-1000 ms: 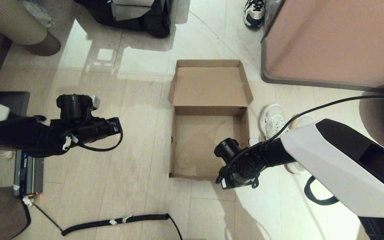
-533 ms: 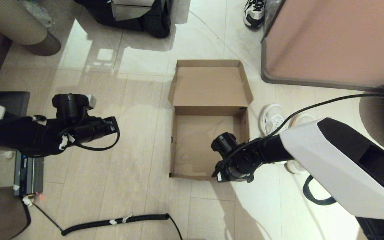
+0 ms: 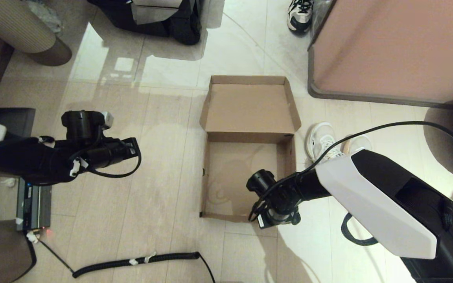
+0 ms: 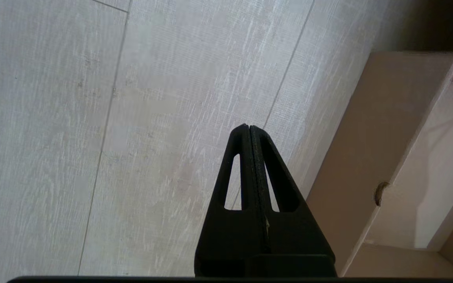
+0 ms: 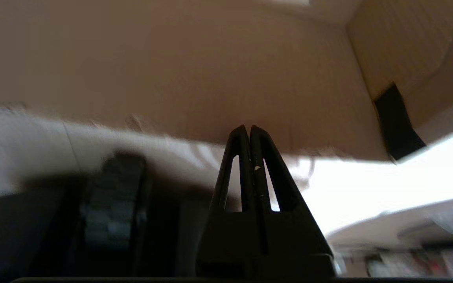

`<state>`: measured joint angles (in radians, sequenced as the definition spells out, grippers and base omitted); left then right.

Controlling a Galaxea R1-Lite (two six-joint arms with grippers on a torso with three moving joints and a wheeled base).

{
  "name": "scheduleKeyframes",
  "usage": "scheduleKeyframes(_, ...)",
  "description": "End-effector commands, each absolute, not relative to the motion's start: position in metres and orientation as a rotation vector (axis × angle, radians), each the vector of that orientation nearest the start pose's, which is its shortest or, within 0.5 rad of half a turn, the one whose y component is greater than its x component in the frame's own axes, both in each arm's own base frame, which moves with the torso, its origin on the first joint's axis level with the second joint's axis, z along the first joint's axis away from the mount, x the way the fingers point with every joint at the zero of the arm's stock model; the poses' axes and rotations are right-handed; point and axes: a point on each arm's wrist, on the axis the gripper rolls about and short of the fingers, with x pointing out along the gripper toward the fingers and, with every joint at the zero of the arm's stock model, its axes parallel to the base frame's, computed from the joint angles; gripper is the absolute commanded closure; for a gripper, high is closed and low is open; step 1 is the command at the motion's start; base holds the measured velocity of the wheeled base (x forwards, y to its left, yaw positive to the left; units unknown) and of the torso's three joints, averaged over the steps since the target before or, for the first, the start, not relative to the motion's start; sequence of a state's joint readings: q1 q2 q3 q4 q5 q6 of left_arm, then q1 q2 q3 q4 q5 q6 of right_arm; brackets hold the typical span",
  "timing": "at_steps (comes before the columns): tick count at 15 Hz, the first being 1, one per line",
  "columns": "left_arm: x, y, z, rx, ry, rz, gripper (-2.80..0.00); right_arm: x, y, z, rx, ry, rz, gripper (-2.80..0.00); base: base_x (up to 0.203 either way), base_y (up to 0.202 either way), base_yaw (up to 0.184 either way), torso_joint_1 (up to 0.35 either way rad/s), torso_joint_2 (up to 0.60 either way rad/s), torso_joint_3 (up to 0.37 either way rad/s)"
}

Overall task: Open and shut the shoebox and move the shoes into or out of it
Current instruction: Put the shoes into the shoe box

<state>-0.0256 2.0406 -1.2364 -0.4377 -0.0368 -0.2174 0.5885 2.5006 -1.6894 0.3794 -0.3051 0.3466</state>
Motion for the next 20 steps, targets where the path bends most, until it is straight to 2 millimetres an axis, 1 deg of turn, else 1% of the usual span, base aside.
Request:
scheduleKeyframes(1, 0.408, -0.011, 0.156, -0.219, 0.373, -0.020, 0.00, 0.373, 0.249, 0.013, -0.213, 1.116, 0.060, 0.00, 0.000, 0.000, 0.000, 0.000, 0.00, 0.000)
scheduleKeyframes(3, 0.408, -0.011, 0.155, -0.219, 0.374, -0.021, 0.00, 0.364, 0.250, 0.014, -0.228, 1.131, 0.069, 0.00, 0.000, 0.000, 0.000, 0.000, 0.00, 0.000)
scheduleKeyframes(6, 0.408, -0.009, 0.156, -0.220, 0.373, -0.016, 0.00, 0.350, 0.250, 0.011, -0.254, 1.167, 0.075, 0.00, 0.000, 0.000, 0.000, 0.000, 0.00, 0.000)
scheduleKeyframes(7, 0.407, -0.009, 0.157, -0.220, 0.371, -0.016, 0.00, 0.348, 0.250, 0.014, -0.244, 1.164, 0.073, 0.00, 0.000, 0.000, 0.000, 0.000, 0.00, 0.000)
scheduleKeyframes(8, 0.407, -0.009, 0.158, -0.220, 0.368, -0.016, 0.00, 0.348, 0.250, 0.023, -0.216, 1.146, 0.073, 0.00, 0.000, 0.000, 0.000, 0.000, 0.00, 0.000)
scheduleKeyframes(9, 0.406, -0.009, 0.159, -0.220, 0.366, -0.016, 0.00, 0.348, 0.250, 0.037, -0.177, 1.120, 0.077, 0.00, 0.000, 0.000, 0.000, 0.000, 0.00, 0.000)
scheduleKeyframes(10, 0.406, -0.009, 0.159, -0.220, 0.365, -0.016, 0.00, 0.347, 0.249, 0.056, -0.132, 1.086, 0.082, 0.00, 0.000, 0.000, 0.000, 0.000, 0.00, 0.000)
scheduleKeyframes(12, 0.406, -0.009, 0.159, -0.220, 0.365, -0.016, 0.00, 0.341, 0.241, 0.100, -0.049, 1.004, 0.093, 0.00, 0.000, 0.000, 0.000, 0.000, 0.00, 0.000)
scheduleKeyframes(13, 0.405, -0.009, 0.159, -0.218, 0.366, -0.015, 0.00, 0.336, 0.235, 0.123, -0.015, 0.962, 0.096, 0.00, 0.000, 0.000, 0.000, 0.000, 0.00, 0.000)
scheduleKeyframes(14, 0.405, -0.009, 0.158, -0.218, 0.369, -0.015, 0.00, 0.331, 0.225, 0.141, 0.011, 0.934, 0.087, 0.00, 0.000, 0.000, 0.000, 0.000, 0.00, 0.000)
scheduleKeyframes(15, 0.404, -0.009, 0.158, -0.218, 0.371, -0.013, 0.00, 0.330, 0.211, 0.152, 0.030, 0.929, 0.050, 0.00, 0.000, 0.000, 0.000, 0.000, 0.00, 0.000)
scheduleKeyframes(16, 0.404, -0.008, 0.159, -0.218, 0.369, -0.012, 0.00, 0.335, 0.193, 0.154, 0.048, 0.937, -0.004, 0.00, 0.000, 0.000, 0.000, 0.000, 0.00, 0.000)
scheduleKeyframes(19, 0.404, -0.007, 0.159, -0.216, 0.368, -0.009, 0.00, 0.361, 0.135, 0.150, 0.111, 0.945, -0.167, 0.00, 0.000, 0.000, 0.000, 0.000, 0.00, 0.000)
scheduleKeyframes(20, 0.404, -0.007, 0.157, -0.216, 0.375, -0.008, 0.00, 0.371, 0.118, 0.146, 0.130, 0.948, -0.219, -2.80, 0.000, 0.000, 0.000, 0.000, 0.00, 0.000)
